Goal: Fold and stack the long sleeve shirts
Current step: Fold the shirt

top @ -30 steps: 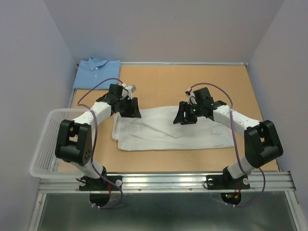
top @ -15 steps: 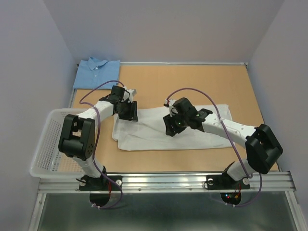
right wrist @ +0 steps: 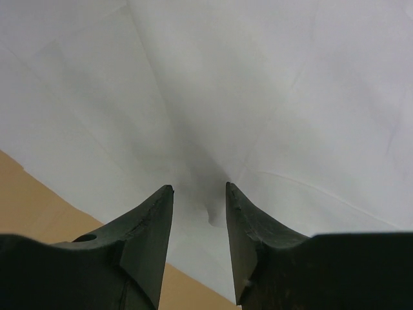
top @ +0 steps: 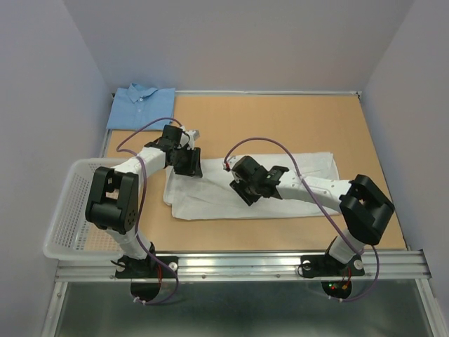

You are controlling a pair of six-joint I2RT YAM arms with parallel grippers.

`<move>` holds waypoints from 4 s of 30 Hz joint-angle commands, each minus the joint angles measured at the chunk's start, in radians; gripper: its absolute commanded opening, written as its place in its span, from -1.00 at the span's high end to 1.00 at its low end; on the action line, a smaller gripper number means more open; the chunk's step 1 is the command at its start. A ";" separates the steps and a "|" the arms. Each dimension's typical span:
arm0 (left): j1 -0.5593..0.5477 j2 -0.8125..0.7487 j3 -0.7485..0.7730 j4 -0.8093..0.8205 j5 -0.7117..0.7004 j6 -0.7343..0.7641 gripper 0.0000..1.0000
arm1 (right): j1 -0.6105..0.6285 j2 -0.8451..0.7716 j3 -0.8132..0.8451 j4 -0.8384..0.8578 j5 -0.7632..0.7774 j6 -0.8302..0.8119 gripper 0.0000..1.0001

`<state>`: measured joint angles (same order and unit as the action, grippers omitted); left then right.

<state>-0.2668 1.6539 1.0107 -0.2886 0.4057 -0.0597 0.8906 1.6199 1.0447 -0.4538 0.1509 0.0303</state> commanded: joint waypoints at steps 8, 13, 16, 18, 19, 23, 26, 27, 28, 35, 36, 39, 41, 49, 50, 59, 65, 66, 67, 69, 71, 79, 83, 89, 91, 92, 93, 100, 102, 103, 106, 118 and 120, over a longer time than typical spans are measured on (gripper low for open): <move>0.003 0.024 0.037 0.000 0.050 -0.006 0.01 | 0.041 0.028 0.040 -0.026 0.187 -0.081 0.13; 0.003 0.035 0.042 -0.001 0.044 -0.005 0.02 | 0.050 0.046 0.041 -0.029 0.199 -0.095 0.13; 0.003 0.037 0.043 0.000 0.044 -0.005 0.09 | 0.056 0.052 0.041 -0.029 0.197 -0.098 0.20; 0.003 0.037 0.045 0.003 0.044 -0.006 0.11 | 0.056 0.052 0.040 -0.029 0.199 -0.104 0.34; 0.005 0.038 0.046 0.003 0.041 -0.006 0.16 | 0.057 0.054 0.038 -0.031 0.202 -0.105 0.40; 0.006 0.049 0.062 -0.004 0.039 -0.003 0.53 | 0.057 0.051 0.028 -0.032 0.229 -0.121 0.66; 0.009 0.056 0.068 -0.004 0.032 -0.002 0.97 | 0.057 0.041 0.017 -0.036 0.252 -0.133 0.87; 0.011 0.061 0.071 -0.006 0.027 -0.002 1.00 | 0.057 0.032 0.014 -0.036 0.257 -0.138 0.92; 0.011 0.063 0.075 -0.007 0.025 0.000 1.00 | 0.059 0.029 0.011 -0.037 0.262 -0.142 0.95; 0.014 0.080 0.114 -0.063 -0.047 0.034 1.00 | 0.059 -0.003 -0.006 -0.074 0.271 -0.173 0.99; 0.015 0.078 0.118 -0.072 -0.062 0.037 1.00 | 0.057 -0.008 -0.009 -0.080 0.271 -0.173 0.99; 0.018 0.070 0.131 -0.101 -0.129 0.052 1.00 | 0.059 -0.029 -0.018 -0.103 0.266 -0.171 0.99; 0.018 0.063 0.138 -0.121 -0.168 0.054 1.00 | 0.059 -0.037 -0.018 -0.126 0.248 -0.167 0.99; 0.015 -0.028 0.095 -0.126 -0.062 0.050 -0.61 | 0.059 -0.054 -0.008 -0.155 0.200 -0.133 0.06; 0.014 -0.040 0.089 -0.127 -0.024 0.050 -0.97 | 0.059 -0.057 -0.002 -0.157 0.196 -0.129 0.03; 0.012 -0.209 0.048 0.006 0.169 -0.117 -0.97 | -0.166 -0.133 0.121 -0.142 -0.056 0.023 -0.08; -0.008 -0.200 0.037 0.106 0.191 -0.182 -0.97 | -0.415 -0.160 0.103 -0.036 -0.284 0.203 -0.04; -0.021 -0.191 0.039 0.123 0.203 -0.199 -0.97 | -0.477 -0.152 0.081 -0.011 -0.372 0.258 -0.02; -0.032 -0.166 0.039 0.141 0.215 -0.213 -0.97 | -0.502 -0.149 0.072 0.019 -0.413 0.290 -0.01; -0.076 -0.120 0.039 0.201 0.248 -0.247 -0.97 | -0.573 -0.128 0.034 0.120 -0.541 0.380 0.00; -0.110 -0.073 0.046 0.230 0.263 -0.244 -0.97 | -0.605 -0.108 0.003 0.228 -0.606 0.436 0.00; -0.140 0.090 -0.026 0.189 0.283 -0.146 -0.98 | -0.849 0.012 -0.179 0.500 -0.734 0.543 0.02; -0.131 0.086 -0.115 0.169 0.245 -0.127 -0.97 | -1.002 0.095 -0.274 0.625 -0.769 0.585 0.08; -0.106 0.029 -0.167 0.085 0.159 -0.094 -0.97 | -1.082 0.062 -0.293 0.626 -0.659 0.570 0.10; -0.106 -0.034 -0.132 0.039 0.118 -0.063 -0.97 | -1.081 0.000 -0.261 0.601 -0.678 0.553 0.08; -0.107 -0.061 -0.120 0.036 0.116 -0.052 -0.97 | -1.070 -0.021 -0.247 0.575 -0.706 0.547 0.07; -0.106 -0.089 -0.110 0.037 0.114 -0.051 -0.97 | -1.059 -0.040 -0.232 0.555 -0.717 0.534 0.07; -0.086 -0.177 -0.029 0.092 0.064 -0.172 -0.97 | -0.813 -0.132 -0.150 0.458 -0.884 0.502 0.03; -0.071 -0.168 -0.058 0.123 0.073 -0.206 -0.98 | -0.703 -0.114 -0.134 0.458 -0.939 0.516 0.03; -0.062 -0.158 -0.070 0.137 0.074 -0.222 -0.97 | -0.670 -0.101 -0.127 0.460 -0.953 0.537 0.03; -0.019 -0.128 -0.115 0.204 0.105 -0.287 -0.97 | -0.553 -0.065 -0.100 0.461 -0.965 0.540 0.03; 0.055 -0.055 -0.273 0.364 0.110 -0.405 -0.97 | -0.417 0.192 -0.146 0.503 -1.206 0.471 0.07; 0.075 -0.052 -0.294 0.374 0.114 -0.420 -0.97 | -0.418 0.228 -0.179 0.501 -1.200 0.456 0.10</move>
<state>-0.2169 1.5982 0.7727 0.0681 0.5369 -0.4477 0.4583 1.8191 0.9062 0.0296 -0.9676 0.5385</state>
